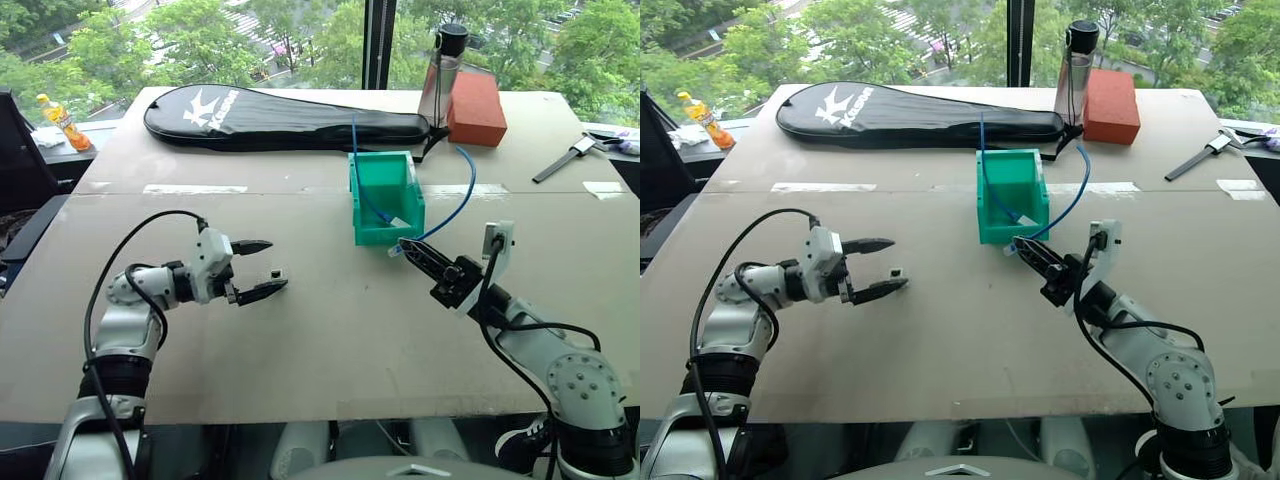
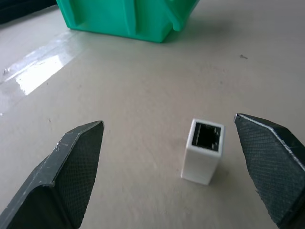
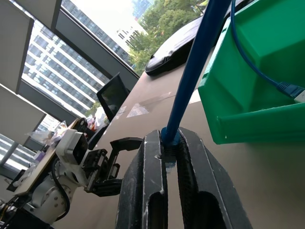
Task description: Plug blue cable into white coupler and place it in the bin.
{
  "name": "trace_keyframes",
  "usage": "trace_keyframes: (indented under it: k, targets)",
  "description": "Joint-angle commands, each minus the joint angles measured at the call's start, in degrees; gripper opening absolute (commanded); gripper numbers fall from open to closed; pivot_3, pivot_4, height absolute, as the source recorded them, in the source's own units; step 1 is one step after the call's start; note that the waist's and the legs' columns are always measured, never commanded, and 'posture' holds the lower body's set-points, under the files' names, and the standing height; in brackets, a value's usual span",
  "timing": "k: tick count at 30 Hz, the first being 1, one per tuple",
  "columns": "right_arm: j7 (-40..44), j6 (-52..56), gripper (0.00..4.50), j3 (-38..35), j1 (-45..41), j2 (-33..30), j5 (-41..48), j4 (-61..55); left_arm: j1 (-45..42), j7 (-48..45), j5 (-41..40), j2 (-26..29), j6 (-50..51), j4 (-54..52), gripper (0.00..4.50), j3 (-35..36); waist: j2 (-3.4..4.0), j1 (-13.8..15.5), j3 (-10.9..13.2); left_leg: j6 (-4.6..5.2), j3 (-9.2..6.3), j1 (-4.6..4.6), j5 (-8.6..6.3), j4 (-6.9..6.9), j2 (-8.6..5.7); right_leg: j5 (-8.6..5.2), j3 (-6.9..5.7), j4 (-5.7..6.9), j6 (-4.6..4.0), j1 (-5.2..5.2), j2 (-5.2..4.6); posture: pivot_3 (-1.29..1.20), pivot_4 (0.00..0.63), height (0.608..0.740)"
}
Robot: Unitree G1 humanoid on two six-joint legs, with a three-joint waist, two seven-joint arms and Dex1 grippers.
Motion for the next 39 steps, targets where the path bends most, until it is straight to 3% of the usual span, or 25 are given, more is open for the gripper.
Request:
trace_keyframes:
  k: [1, 3, 8, 10, 16, 22, 28, 31, 39]
  targets:
    - [-0.4, -0.2, 0.00, -1.2, 0.3, -0.6, 1.1, -3.2, -0.6, -1.6, 0.8, 0.3, -1.9, -0.3, 4.09, -1.2, 0.00, -0.1, 0.0, 0.00, 0.00, 0.00, 0.00, -0.01, 0.00, 0.00, 0.00, 0.00, 0.00, 0.00, 0.00, 0.00, 0.150, 0.740]
    - [-0.7, -0.3, 0.00, -1.3, 0.7, -0.8, 1.4, -3.5, -0.4, -2.0, 1.0, 0.5, -2.3, -0.3, 3.37, -1.4, 0.00, -0.2, 0.0, 0.00, 0.00, -0.01, 0.00, -0.02, 0.00, 0.00, 0.00, 0.00, 0.00, -0.02, 0.01, 0.00, 0.150, 0.740]
    - [-1.2, -0.4, 0.00, -1.4, 1.1, -1.1, 1.7, -4.1, 0.2, -2.7, 1.2, 1.1, -3.1, 0.7, 1.03, -1.4, 0.00, -0.2, 0.0, 0.00, -0.01, 0.00, 0.00, -0.02, 0.01, 0.00, -0.01, 0.01, 0.00, -0.02, 0.01, 0.00, 0.150, 0.740]
    - [-1.3, -0.4, 0.00, -1.4, 1.2, -1.2, 1.8, -4.2, 0.2, -2.8, 1.1, 1.1, -3.1, 0.9, 0.43, -1.3, 0.00, -0.2, 0.0, 0.00, -0.01, 0.00, 0.00, -0.02, 0.01, 0.00, -0.01, 0.01, 0.00, -0.02, 0.00, 0.00, 0.150, 0.740]
    - [-1.1, -0.3, 0.00, -1.3, 1.1, -1.4, 1.7, -4.0, 0.5, -2.8, 0.2, 0.8, -2.1, 0.6, 0.43, -1.0, 0.00, -0.2, 0.0, 0.00, -0.01, 0.00, 0.00, -0.02, 0.01, 0.00, -0.01, 0.01, 0.00, -0.02, 0.00, 0.00, 0.150, 0.740]
    - [-0.3, -0.3, 0.00, -1.4, 0.1, -2.9, 0.4, -4.5, 1.2, -1.3, -4.6, -0.8, 7.9, -8.6, 0.43, -1.6, -0.01, 0.0, 0.0, 0.00, -0.03, -0.02, 0.00, -0.02, 0.01, 0.00, -0.02, 0.00, 0.01, -0.02, 0.00, 0.00, 0.150, 0.740]
    - [6.3, 1.0, 0.00, 0.8, -5.4, -10.9, -6.8, -6.3, -0.5, 2.6, -3.5, -5.9, 15.2, -18.1, 0.43, -8.0, -0.01, 0.2, 0.0, 0.00, 0.00, -0.02, 0.00, 0.01, -0.03, -0.01, 0.01, 0.00, 0.01, 0.00, -0.01, 0.00, 0.150, 0.740]
    - [11.1, 1.9, 0.00, 2.8, -9.0, -14.6, -10.1, -6.4, -3.1, 3.5, -1.9, -8.9, 16.2, -17.5, 0.43, -11.6, -0.01, 0.2, 0.0, 0.00, -0.04, -0.01, 0.00, 0.01, -0.02, -0.01, -0.02, 0.01, 0.01, -0.01, 0.09, 0.00, 0.150, 0.740]
    - [24.4, 0.4, 0.00, 9.6, -16.6, -19.9, -22.2, -1.0, -10.6, 1.5, 4.9, -15.2, 4.9, -6.7, 0.43, -18.2, -0.01, 0.1, 0.0, 0.01, -0.03, -0.03, 0.00, 0.04, -0.06, 0.00, 0.01, -0.01, 0.02, 0.01, 0.12, 0.00, 0.150, 0.740]
